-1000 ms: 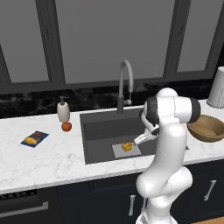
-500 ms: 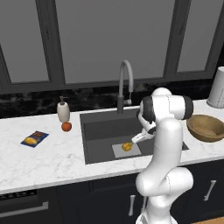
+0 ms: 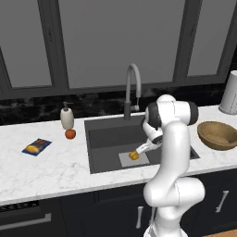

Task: Pick the squash from the sink and place it in the bowl. Then pick the bowl and place it in the microwave. Then close the microwave door and press the start button.

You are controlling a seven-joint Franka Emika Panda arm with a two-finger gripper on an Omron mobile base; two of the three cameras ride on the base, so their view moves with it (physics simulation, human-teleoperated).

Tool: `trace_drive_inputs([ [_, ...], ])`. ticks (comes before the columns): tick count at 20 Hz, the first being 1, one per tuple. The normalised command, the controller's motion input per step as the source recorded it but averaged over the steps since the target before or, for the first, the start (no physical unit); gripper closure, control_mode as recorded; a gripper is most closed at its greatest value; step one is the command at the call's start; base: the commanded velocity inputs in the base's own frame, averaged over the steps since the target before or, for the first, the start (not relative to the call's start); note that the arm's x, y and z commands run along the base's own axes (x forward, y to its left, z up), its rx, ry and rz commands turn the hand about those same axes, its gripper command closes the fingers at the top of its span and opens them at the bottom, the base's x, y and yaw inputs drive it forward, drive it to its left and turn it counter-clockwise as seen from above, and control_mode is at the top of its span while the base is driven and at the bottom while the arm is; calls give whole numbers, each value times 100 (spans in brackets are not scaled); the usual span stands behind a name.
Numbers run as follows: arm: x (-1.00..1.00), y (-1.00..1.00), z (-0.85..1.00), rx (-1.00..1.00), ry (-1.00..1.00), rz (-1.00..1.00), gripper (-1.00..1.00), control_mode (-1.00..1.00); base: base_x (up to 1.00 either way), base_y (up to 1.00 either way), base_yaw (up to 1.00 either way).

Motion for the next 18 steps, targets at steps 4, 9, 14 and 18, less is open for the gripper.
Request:
trace_drive_inputs([
  [4, 7, 9, -24, 0, 0, 0, -100, -100, 0, 0, 0],
  [9, 19, 3, -20, 0, 0, 0, -100, -100, 0, 0, 0],
  [14, 13, 11, -13, 0, 0, 0, -100, -100, 0, 0, 0],
  [18, 10, 21, -11, 0, 0, 0, -100, -100, 0, 0, 0],
])
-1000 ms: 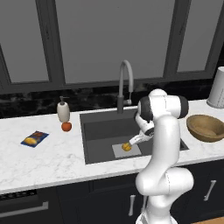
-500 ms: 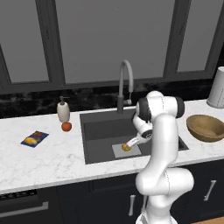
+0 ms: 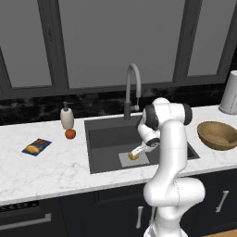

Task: Pick the squash from the sink and place it in the bowl. Then pick the bowl and place it in the microwave. Then close the microwave door and press the start button.

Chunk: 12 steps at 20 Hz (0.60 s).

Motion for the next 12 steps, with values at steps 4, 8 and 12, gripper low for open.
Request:
trace_drive_inputs([
  [4, 11, 22, -11, 0, 0, 0, -100, -100, 0, 0, 0],
  [8, 2, 14, -19, 0, 0, 0, -100, -100, 0, 0, 0],
  [12, 0, 7, -19, 0, 0, 0, -100, -100, 0, 0, 0],
])
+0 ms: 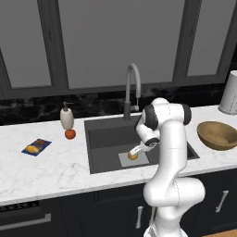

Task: Pick the squash from the sink and place it in the bowl. Then pick the bowl and place it in the microwave. Then close the microwave door and press the start button.

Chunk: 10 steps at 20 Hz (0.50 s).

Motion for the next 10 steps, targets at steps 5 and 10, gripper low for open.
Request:
trace_drive_inputs([
  [5, 0, 14, -14, 0, 0, 0, 100, -100, 0, 0, 0],
  [10, -14, 2, 0, 0, 0, 0, 100, -100, 0, 0, 0],
])
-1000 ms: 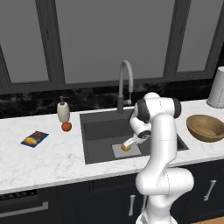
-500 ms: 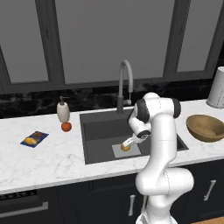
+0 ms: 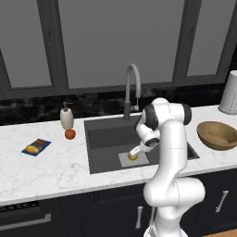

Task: Pick the squash from the sink and place it in the bowl. Then pick the bowl and place it in the microwave. Then close the microwave door and press the start button.

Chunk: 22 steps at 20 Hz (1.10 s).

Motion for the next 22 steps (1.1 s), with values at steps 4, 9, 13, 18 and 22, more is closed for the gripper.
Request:
trace_drive_inputs([
  [4, -26, -5, 9, 0, -1, 4, 100, -100, 0, 0, 0],
  [9, -31, -18, 77, 0, -6, 6, 100, -100, 0, 0, 0],
  [13, -14, -24, 100, -13, -7, 1, 100, -100, 0, 0, 0],
  [18, -29, -31, 100, -20, -1, 1, 100, -100, 0, 0, 0],
  [22, -32, -31, 100, -20, 0, 0, 100, -100, 0, 0, 0],
])
